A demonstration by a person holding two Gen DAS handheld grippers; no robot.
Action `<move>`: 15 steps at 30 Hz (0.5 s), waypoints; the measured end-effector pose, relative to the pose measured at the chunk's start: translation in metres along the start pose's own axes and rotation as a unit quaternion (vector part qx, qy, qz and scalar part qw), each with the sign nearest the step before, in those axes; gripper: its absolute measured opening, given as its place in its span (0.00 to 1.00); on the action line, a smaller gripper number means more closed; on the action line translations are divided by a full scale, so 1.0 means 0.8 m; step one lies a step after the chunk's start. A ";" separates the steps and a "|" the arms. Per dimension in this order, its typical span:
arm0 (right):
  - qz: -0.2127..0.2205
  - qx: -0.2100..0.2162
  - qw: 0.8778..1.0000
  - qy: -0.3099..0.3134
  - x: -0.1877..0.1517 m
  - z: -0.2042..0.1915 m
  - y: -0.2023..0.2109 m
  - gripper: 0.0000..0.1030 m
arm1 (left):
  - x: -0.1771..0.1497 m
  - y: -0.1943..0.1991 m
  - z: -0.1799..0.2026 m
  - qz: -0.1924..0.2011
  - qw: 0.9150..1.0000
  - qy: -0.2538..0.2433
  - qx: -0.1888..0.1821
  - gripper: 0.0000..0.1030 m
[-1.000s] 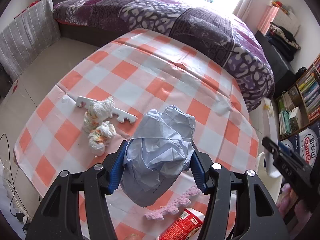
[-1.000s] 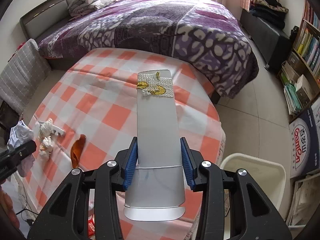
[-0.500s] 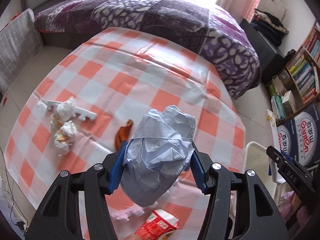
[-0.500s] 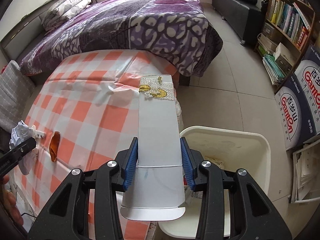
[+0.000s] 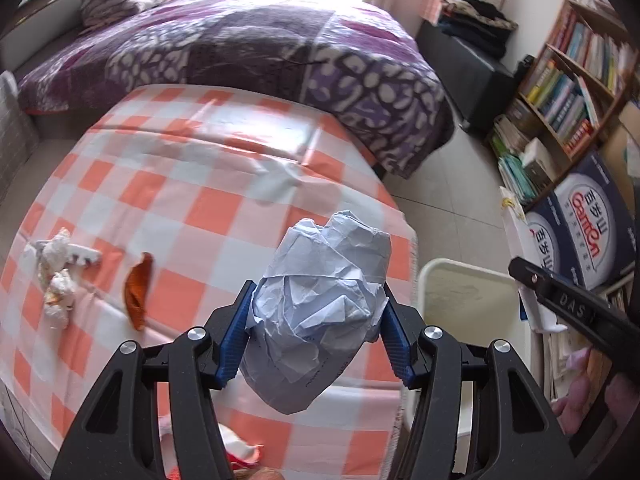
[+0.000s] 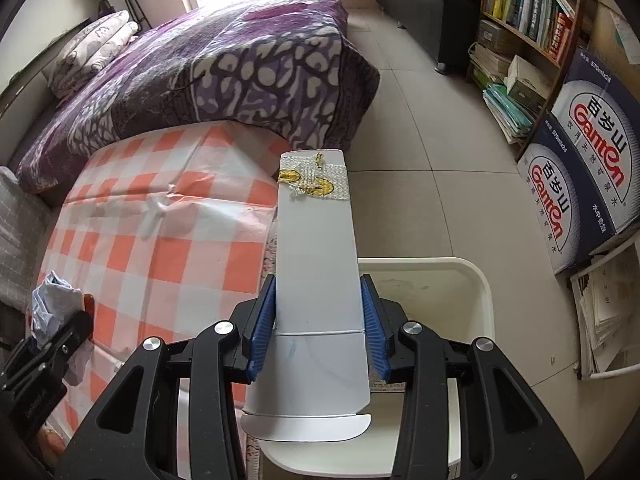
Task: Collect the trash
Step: 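Drop the paper strip into the bin with the right tool while the left carries the paper ball over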
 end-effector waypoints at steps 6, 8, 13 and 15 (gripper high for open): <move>-0.012 -0.022 0.999 -0.032 0.014 0.041 -0.005 0.38 | 0.003 -0.015 0.050 -0.001 0.999 -0.033 -0.025 0.56; -0.015 -0.028 0.999 -0.041 0.017 0.052 -0.006 0.38 | 0.003 -0.019 0.065 -0.001 0.999 -0.044 -0.032 0.56; -0.013 -0.042 0.997 -0.060 0.024 0.083 -0.004 0.38 | 0.004 -0.034 0.100 -0.007 0.997 -0.061 -0.049 0.56; -0.010 -0.046 0.996 -0.071 0.027 0.095 -0.003 0.39 | 0.005 -0.040 0.115 -0.010 0.996 -0.068 -0.057 0.56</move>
Point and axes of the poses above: each gripper's, at about its wrist camera, not at the fingertips, and y roughly against the way its jaws point, z to its right, x to its top, the point moved 3 cm from there along -y, roughly the way its jaws point, and after that the axes turned 14 degrees about -y, right-handed, at the moved point
